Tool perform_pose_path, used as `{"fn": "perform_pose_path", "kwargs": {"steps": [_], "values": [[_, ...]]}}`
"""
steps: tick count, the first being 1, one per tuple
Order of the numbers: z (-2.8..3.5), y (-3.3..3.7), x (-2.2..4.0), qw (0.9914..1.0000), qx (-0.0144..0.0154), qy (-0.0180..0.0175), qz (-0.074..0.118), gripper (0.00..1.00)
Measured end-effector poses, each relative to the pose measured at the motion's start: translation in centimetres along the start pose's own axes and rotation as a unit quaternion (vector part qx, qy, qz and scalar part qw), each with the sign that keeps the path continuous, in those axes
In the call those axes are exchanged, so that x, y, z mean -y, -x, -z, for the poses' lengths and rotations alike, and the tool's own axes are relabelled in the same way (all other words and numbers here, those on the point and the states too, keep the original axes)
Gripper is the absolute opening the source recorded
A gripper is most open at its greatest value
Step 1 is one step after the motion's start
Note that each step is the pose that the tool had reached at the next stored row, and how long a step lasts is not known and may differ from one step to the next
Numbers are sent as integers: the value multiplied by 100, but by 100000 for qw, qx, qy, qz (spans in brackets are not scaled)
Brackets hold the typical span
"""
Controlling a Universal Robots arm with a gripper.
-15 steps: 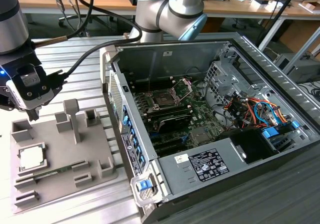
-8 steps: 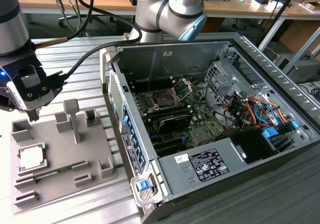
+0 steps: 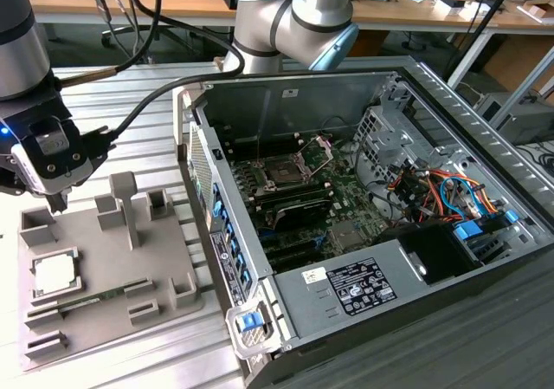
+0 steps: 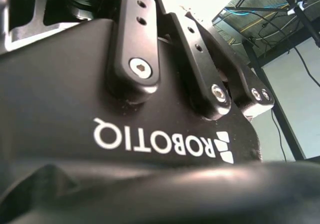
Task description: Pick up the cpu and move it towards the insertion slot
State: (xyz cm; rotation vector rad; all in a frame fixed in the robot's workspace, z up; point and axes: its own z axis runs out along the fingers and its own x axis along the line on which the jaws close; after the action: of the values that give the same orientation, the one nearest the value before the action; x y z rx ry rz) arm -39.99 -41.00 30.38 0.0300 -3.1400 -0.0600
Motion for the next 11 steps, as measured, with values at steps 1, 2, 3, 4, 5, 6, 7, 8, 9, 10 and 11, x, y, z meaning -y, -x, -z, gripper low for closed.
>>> {"fn": "perform_pose_path", "kwargs": {"steps": [1,2,3,4,5,6,7,8,9,10,11], "values": [[-2,0,0,100000,0,2,2,11],[-2,-1,0,100000,-3,-1,1,11],[-4,-1,0,100000,0,2,4,11],[-5,-1,0,100000,-6,-2,2,11],[-7,-2,1,100000,-3,-2,3,11],[-9,-2,1,100000,-3,1,2,11],[-10,-2,1,100000,-1,-1,2,11],[-12,-2,1,100000,-2,2,0,11],[-13,-2,1,100000,0,1,1,11],[-15,-3,1,100000,-1,0,1,11],[-18,-3,1,100000,0,0,2,11]]}}
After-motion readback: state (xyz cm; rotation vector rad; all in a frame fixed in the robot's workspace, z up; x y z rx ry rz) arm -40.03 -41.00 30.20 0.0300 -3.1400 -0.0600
